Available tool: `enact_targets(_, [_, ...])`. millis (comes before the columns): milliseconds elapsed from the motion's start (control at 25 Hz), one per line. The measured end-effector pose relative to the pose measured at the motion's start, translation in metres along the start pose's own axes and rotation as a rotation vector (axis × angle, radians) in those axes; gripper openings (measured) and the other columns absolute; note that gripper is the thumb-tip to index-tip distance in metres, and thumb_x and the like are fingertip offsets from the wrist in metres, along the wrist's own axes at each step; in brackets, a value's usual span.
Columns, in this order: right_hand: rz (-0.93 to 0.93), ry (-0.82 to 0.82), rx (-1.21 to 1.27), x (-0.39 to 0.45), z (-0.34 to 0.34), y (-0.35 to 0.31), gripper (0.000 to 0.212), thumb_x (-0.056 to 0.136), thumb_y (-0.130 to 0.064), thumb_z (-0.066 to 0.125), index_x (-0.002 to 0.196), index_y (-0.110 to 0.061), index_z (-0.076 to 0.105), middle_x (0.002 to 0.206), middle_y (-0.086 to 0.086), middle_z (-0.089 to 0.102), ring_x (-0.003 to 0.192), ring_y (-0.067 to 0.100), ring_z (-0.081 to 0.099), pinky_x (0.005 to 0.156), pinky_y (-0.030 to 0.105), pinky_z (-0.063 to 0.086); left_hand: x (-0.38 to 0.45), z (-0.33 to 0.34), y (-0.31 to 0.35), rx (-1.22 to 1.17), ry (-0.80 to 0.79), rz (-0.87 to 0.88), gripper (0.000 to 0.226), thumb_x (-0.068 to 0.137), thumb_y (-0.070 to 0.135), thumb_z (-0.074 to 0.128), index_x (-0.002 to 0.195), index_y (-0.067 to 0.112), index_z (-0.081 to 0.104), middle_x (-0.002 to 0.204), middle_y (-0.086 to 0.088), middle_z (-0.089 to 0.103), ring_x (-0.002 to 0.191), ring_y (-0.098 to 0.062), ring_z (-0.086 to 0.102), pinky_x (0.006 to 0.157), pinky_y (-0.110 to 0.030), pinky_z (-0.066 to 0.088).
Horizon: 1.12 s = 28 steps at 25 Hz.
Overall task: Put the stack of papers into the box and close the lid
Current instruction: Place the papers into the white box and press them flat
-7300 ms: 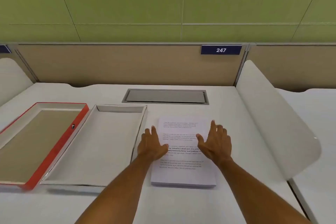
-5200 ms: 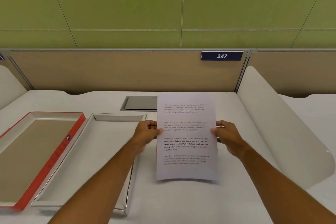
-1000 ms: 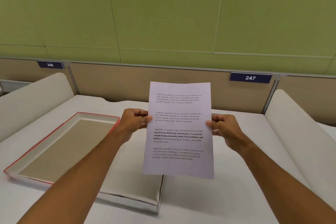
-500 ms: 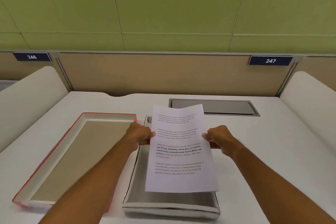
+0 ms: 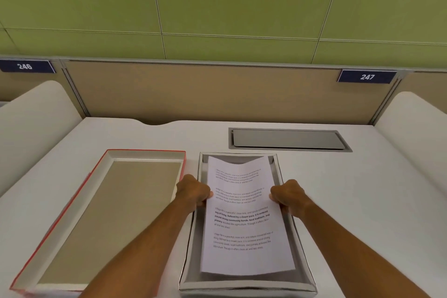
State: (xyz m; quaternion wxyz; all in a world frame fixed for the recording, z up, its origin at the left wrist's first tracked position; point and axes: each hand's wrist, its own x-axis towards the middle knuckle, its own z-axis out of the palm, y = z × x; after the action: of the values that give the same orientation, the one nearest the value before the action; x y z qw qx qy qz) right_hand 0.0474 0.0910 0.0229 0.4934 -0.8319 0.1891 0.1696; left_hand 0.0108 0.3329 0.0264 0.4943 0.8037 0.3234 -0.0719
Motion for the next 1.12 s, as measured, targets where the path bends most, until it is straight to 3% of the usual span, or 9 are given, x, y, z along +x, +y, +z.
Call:
enact_targets(120, [-0.017,0.066,-0.084,-0.001,0.006,0.002,0.009,0.083,-0.010,0.063,0.083,-0.004,0.056,0.090,0.015,0.070,0.082,0.034,0.070,0.077,0.045,0.062,0.002,0.005,0.001,0.159,0.040,0.050,0.026,0.072,0.012,0.082,0.075,0.006,0.057,0.085,-0.010,0.068,0.061,-0.020,0.064,0.043,-0.024,0.048])
enact_targets(320, [-0.051,0.116,-0.215,0.001,0.012,0.003,0.019,0.083,-0.014,0.064,0.071,-0.014,0.049,0.082,0.006,0.065,0.079,0.032,0.070,0.076,0.043,0.062,0.003,0.012,0.005,0.350,0.051,0.130,0.023,0.080,0.015,0.074,0.078,0.009,0.052,0.095,-0.011,0.070,0.061,-0.016,0.058,0.051,-0.021,0.046])
enact_targets(480, [-0.089,0.136,-0.360,0.000,0.016,0.003,0.020,0.083,-0.016,0.064,0.073,-0.013,0.047,0.082,0.005,0.059,0.075,0.027,0.063,0.068,0.035,0.059,-0.001,0.017,0.008,0.439,-0.076,0.178,0.022,0.085,0.017,0.067,0.103,0.007,0.059,0.105,-0.010,0.068,0.087,-0.024,0.066,0.069,-0.027,0.054])
enact_targets(640, [-0.130,0.121,-0.476,-0.004,0.019,0.005,0.016,0.085,-0.013,0.061,0.087,-0.010,0.046,0.073,0.000,0.048,0.071,0.023,0.055,0.065,0.030,0.048,-0.008,0.018,0.011,0.367,-0.212,0.097,0.028,0.089,0.018,0.056,0.113,0.007,0.052,0.106,-0.009,0.059,0.092,-0.023,0.059,0.070,-0.029,0.048])
enact_targets(760, [-0.123,0.055,-0.473,-0.011,0.021,0.005,0.011,0.086,-0.013,0.059,0.086,-0.008,0.048,0.083,0.004,0.055,0.078,0.025,0.059,0.072,0.033,0.054,-0.015,0.019,0.012,0.216,-0.271,0.026,0.036,0.093,0.029,0.050,0.123,0.010,0.047,0.112,-0.006,0.059,0.086,-0.017,0.052,0.070,-0.029,0.041])
enact_targets(840, [-0.111,0.005,-0.397,-0.016,0.019,0.002,0.009,0.087,-0.014,0.056,0.087,-0.008,0.050,0.087,0.007,0.059,0.090,0.030,0.066,0.082,0.038,0.058,-0.018,0.020,0.011,0.126,-0.277,-0.015,0.054,0.094,0.042,0.048,0.136,0.007,0.042,0.132,-0.013,0.054,0.107,-0.026,0.055,0.079,-0.032,0.042])
enact_targets(920, [-0.095,-0.036,-0.325,-0.021,0.018,0.002,0.009,0.088,-0.016,0.055,0.089,-0.008,0.053,0.090,0.009,0.064,0.093,0.031,0.068,0.082,0.039,0.058,-0.020,0.023,0.009,0.060,-0.279,-0.056,0.068,0.093,0.051,0.046,0.143,0.007,0.035,0.145,-0.015,0.045,0.124,-0.032,0.050,0.091,-0.038,0.043])
enact_targets(1080, [-0.094,-0.055,-0.302,-0.031,0.019,0.005,0.013,0.086,-0.019,0.053,0.074,-0.013,0.055,0.077,0.002,0.062,0.070,0.019,0.060,0.066,0.030,0.051,-0.029,0.026,0.008,0.057,-0.239,-0.064,0.070,0.092,0.058,0.043,0.141,0.008,0.038,0.138,-0.013,0.051,0.099,-0.023,0.050,0.080,-0.036,0.043])
enact_targets(1120, [-0.103,-0.060,-0.312,-0.034,0.020,0.005,0.015,0.086,-0.019,0.054,0.072,-0.014,0.054,0.076,0.001,0.061,0.068,0.017,0.059,0.065,0.029,0.050,-0.030,0.027,0.007,0.064,-0.232,-0.058,0.071,0.091,0.057,0.045,0.142,0.008,0.036,0.138,-0.013,0.050,0.101,-0.024,0.051,0.081,-0.037,0.044])
